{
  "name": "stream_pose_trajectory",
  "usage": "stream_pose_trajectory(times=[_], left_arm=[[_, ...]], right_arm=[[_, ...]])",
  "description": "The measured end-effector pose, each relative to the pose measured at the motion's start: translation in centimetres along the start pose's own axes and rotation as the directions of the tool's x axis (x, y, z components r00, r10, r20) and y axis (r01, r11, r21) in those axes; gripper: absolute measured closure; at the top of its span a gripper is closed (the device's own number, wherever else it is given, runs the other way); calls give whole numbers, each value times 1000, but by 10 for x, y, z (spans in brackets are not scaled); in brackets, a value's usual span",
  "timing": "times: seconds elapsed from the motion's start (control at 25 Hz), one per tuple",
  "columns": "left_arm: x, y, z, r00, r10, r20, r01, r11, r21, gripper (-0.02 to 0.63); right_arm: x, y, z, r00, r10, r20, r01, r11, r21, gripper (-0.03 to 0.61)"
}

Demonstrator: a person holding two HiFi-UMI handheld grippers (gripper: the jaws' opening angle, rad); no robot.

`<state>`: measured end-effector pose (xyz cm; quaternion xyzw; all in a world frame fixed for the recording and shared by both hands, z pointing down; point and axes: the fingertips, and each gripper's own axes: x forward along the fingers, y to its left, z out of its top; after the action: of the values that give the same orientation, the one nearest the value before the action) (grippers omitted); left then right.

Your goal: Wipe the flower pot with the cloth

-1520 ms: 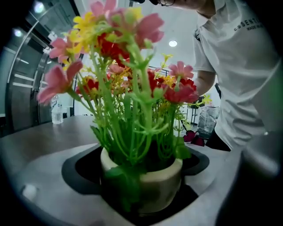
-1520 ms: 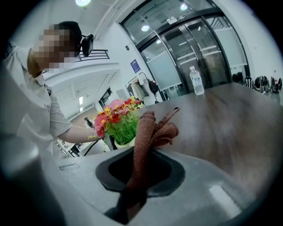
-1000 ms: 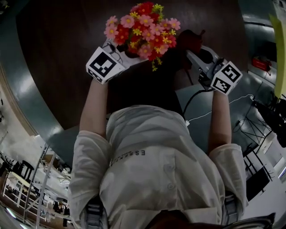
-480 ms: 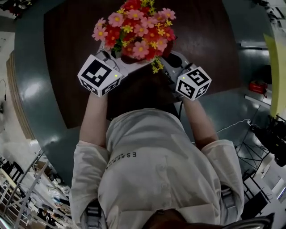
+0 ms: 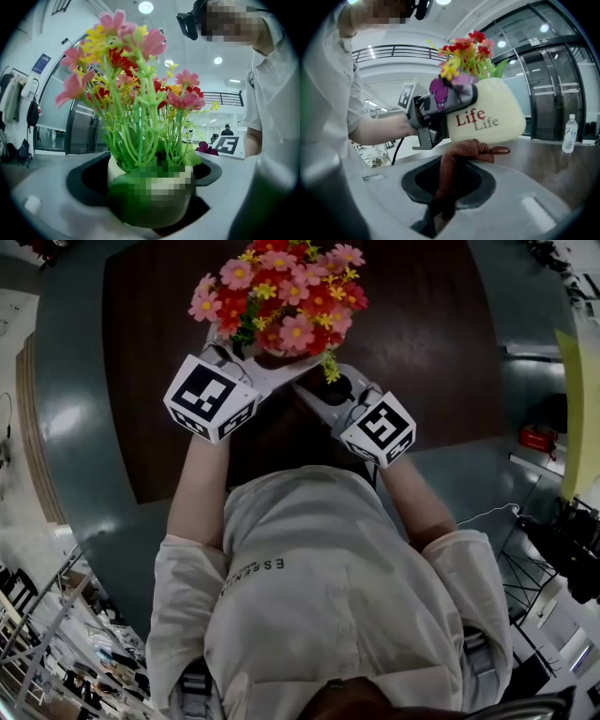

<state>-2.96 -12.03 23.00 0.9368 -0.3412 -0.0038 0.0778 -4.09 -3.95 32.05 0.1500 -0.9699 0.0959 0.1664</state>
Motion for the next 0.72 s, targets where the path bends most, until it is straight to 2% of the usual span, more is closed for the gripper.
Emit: stream_pose_trajectory(times=[0.08,0.16,0.24,0.32,0.4,0.48,0.6,0.72], left_arm=[[-1,-1,0,1000,-8,-8,8,1000,8,84],[-1,-2,3,1000,-19,-12,19,1000,17,83],[-2,-3,9,999,-33,-14,34,999,30,83],[-3,-4,14,999,-48,-13,48,998,32,83],[-3,-5,18,998,-57,0,57,998,22,83],[-2,-7,20,998,-63,25,63,998,11,83],[-1,-10,23,997,-72,41,72,997,8,83],[-1,-8,22,997,-70,21,69,997,24,83]], right_arm=[[8,11,-5,998,59,-33,-59,998,3,528],[13,9,-12,996,66,-64,-64,998,23,529],[14,-9,-14,998,13,-62,-8,997,82,528],[8,-39,-11,995,-85,-51,92,985,146,529],[-4,-69,-6,981,-189,-51,195,967,161,528],[-15,-90,1,965,-259,-32,261,953,156,529],[-15,-95,18,960,-279,29,274,954,126,528],[0,-77,34,969,-233,79,229,972,59,529]])
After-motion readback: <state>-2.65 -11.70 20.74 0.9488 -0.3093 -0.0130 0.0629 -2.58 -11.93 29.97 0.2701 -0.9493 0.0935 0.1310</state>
